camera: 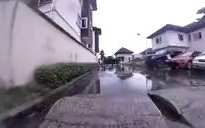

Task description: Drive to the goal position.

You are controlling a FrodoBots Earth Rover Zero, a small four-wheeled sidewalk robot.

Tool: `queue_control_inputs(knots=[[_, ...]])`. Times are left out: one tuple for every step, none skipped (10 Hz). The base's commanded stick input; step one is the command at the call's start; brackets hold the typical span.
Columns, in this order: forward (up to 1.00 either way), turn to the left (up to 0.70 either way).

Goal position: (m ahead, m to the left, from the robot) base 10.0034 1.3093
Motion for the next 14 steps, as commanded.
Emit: queue_control_inputs(knots=[[0.50,0.00],[0.50,0.00],[0.50,0.00],[0.50,0.00],[0.50,0.00],[0.50,0.00],[0.50,0.00],[0.50,0.00],[0.50,0.00],[0.50,0.00],[0.50,0.00],[0.50,0.00],[0.50,0.00],[0.50,0.00]])
